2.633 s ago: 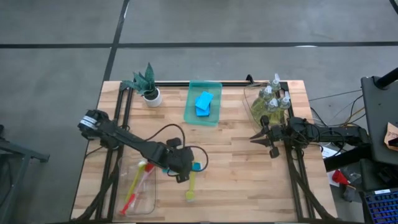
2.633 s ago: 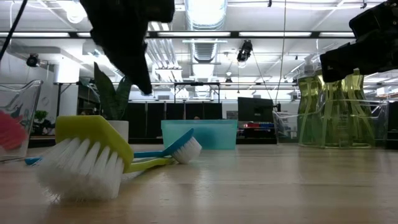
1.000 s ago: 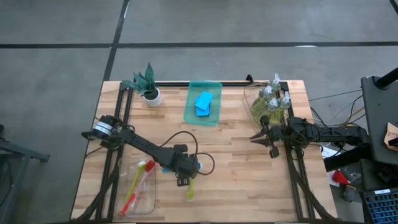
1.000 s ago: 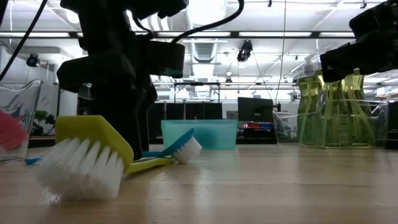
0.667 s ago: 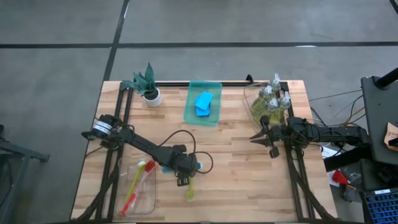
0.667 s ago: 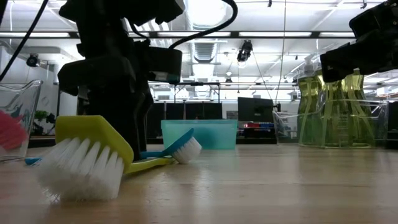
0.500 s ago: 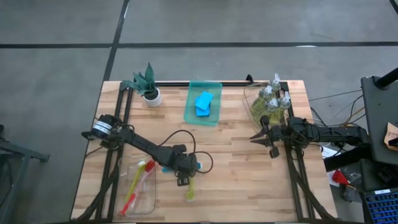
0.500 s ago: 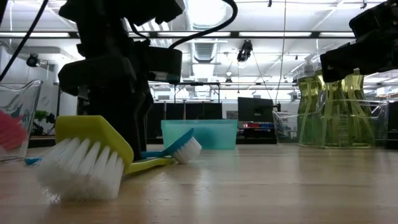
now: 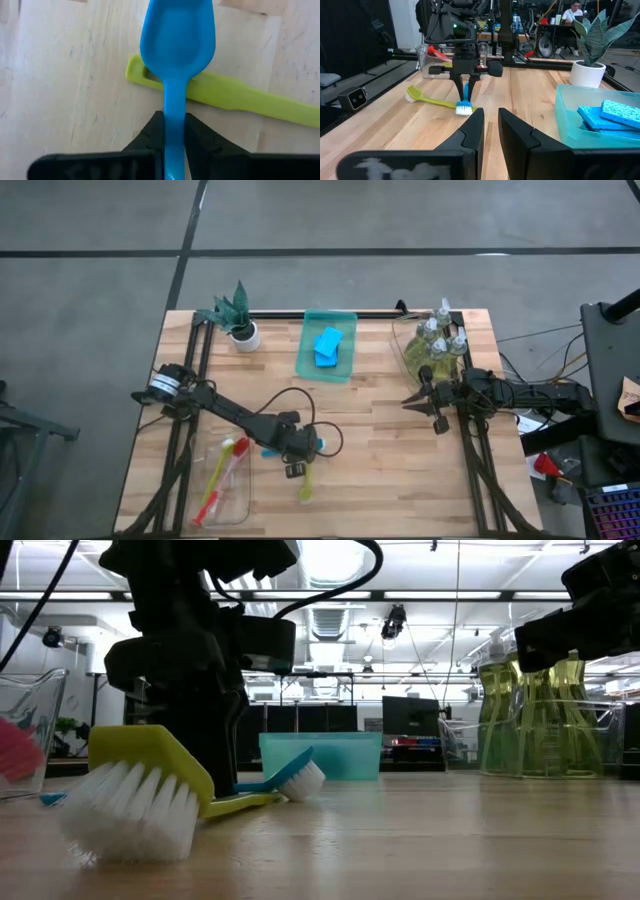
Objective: Pick & Place Kitchen Sink Supplies
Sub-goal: Put the blue dish brush into the bottom transparent bin
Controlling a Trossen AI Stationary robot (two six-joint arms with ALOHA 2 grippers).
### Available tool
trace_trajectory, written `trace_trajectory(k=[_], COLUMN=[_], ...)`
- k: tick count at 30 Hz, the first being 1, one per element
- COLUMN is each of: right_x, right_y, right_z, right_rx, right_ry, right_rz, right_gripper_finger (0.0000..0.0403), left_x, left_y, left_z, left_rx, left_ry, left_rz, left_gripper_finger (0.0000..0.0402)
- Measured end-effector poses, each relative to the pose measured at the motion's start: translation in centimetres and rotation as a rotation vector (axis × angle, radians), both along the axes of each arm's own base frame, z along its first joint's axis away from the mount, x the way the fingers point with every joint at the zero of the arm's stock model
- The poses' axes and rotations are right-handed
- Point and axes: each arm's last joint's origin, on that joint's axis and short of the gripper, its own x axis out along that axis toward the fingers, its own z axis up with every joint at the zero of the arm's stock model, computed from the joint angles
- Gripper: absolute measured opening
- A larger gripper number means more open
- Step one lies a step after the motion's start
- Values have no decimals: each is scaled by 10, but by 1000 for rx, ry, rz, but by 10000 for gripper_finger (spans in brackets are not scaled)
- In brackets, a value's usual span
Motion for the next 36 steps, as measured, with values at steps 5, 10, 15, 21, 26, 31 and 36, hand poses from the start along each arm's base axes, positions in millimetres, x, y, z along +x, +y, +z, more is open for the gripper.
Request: trace_trajectory(k=[5,10,15,21,26,31,36], right_x=[0,0,0,0,0,0,0], right_y=[0,0,0,0,0,0,0], right_z=[0,0,0,0,0,0,0], right_rx=[0,0,0,0,0,0,0], right_ry=[0,0,0,0,0,0,0], right_rz=[0,0,0,0,0,0,0], right_gripper_finger=[52,52,52,52,52,52,52], left_x=[0,-1,0,-4,-12,-17,-16], left_y=[0,0,1,3,6,9,8], left_z=[2,15,37,65,85,98,93], left_rx=[-4,-23,-24,-37,-47,-53,-46], left_ry=[1,-8,-67,-152,-205,-248,-233], left_rz=[-15,-21,-30,-53,-48,-43,-48], left_gripper_finger=[47,70,39,3,0,0,0])
